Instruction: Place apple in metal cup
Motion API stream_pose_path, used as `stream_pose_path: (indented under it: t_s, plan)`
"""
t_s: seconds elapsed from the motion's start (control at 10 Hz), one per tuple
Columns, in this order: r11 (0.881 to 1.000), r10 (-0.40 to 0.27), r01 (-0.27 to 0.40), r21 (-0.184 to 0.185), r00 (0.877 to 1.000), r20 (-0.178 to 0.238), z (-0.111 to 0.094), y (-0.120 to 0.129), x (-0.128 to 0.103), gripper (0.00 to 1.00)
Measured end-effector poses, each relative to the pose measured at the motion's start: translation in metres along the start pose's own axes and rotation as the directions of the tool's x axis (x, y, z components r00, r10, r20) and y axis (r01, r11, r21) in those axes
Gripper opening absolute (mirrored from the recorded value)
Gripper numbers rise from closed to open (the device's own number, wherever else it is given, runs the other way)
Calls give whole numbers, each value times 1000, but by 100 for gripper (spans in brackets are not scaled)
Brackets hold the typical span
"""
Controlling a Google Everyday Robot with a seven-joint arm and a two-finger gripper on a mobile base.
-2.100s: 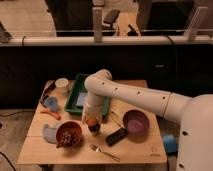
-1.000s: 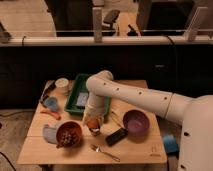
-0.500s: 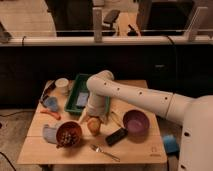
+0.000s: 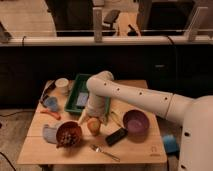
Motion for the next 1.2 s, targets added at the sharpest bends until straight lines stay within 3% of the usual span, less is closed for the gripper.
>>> stream_pose_path:
  t_s: [0.5, 1.2]
  plan:
    - [999, -8, 9, 50, 1000, -16, -4, -1, -1, 80]
    - [999, -9, 10, 51, 1000, -16, -4, -1, -1, 80]
